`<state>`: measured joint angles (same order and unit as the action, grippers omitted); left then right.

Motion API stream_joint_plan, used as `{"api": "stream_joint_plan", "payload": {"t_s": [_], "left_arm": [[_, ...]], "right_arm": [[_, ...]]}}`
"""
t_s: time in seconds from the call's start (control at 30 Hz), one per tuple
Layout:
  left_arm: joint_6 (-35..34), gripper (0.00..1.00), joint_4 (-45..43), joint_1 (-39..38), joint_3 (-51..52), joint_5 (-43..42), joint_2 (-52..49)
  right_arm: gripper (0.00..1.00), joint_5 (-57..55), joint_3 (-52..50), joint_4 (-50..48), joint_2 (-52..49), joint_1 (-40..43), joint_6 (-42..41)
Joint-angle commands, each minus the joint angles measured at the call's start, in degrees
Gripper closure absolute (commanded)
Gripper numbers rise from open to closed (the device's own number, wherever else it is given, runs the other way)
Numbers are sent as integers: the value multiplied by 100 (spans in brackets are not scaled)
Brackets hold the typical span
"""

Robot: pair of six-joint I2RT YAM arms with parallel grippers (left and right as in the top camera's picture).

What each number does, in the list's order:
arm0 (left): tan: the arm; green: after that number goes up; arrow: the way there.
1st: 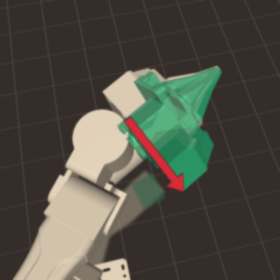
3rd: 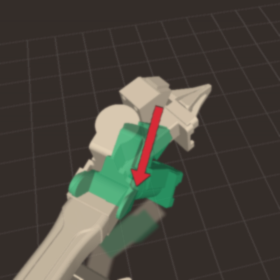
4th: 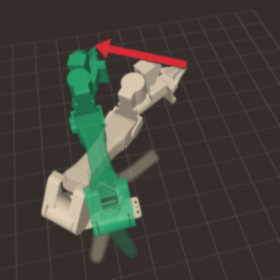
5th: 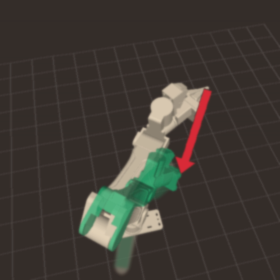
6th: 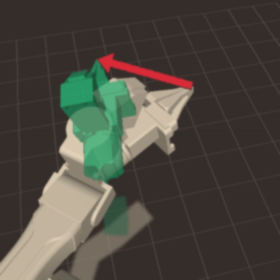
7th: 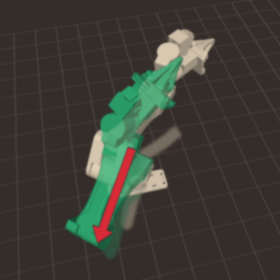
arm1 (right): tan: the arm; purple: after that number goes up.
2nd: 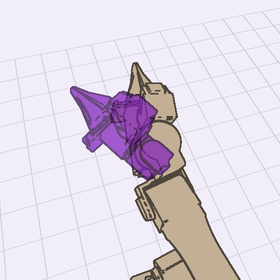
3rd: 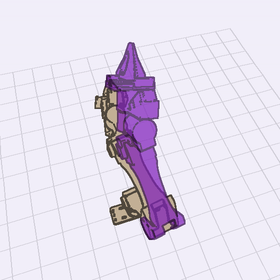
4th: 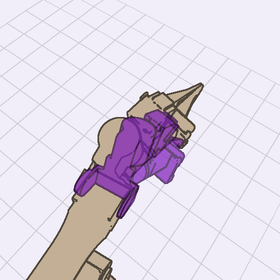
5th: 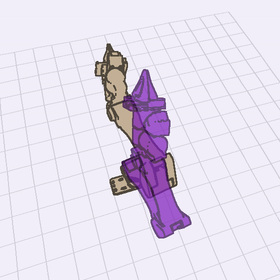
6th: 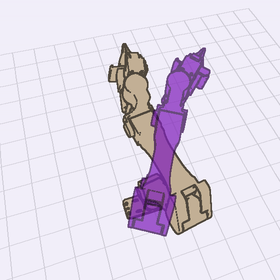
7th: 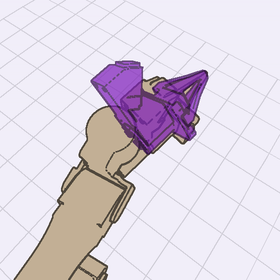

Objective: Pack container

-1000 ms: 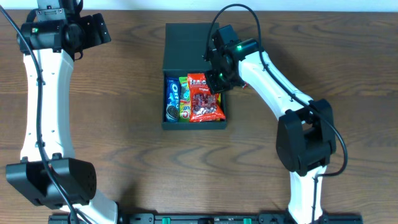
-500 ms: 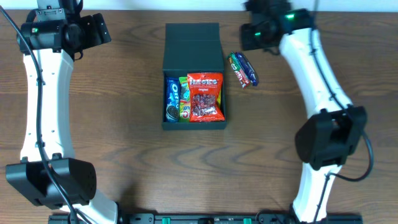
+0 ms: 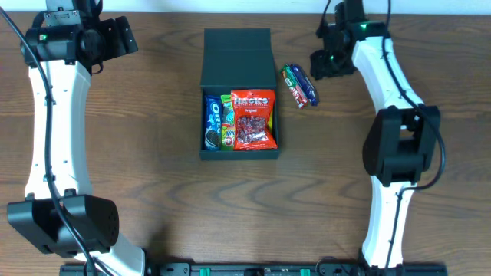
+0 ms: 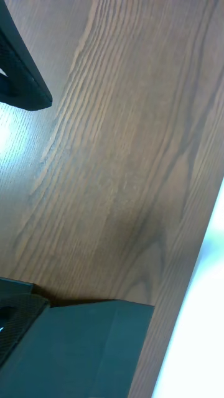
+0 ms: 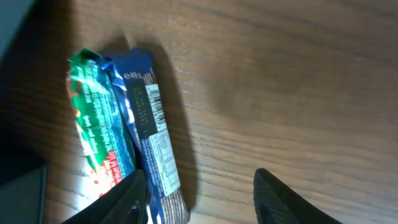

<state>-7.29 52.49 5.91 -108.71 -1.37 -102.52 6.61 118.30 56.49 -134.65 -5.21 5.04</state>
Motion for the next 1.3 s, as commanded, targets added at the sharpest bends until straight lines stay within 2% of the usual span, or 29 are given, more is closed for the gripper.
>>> {"api": "stream_joint_plan", "payload": {"t_s": [0.0, 0.53, 1.27], "left_arm": [[-24, 5, 15, 7, -142, -68, 140], [-15, 5, -2, 7, -142, -61, 140], [2, 5, -9, 7, -142, -63, 140]], "right_arm": [[46, 98, -24, 2, -92, -20, 107], [45, 214, -208, -31, -146, -350, 448], [51, -343, -828, -601, -146, -376, 424]]}}
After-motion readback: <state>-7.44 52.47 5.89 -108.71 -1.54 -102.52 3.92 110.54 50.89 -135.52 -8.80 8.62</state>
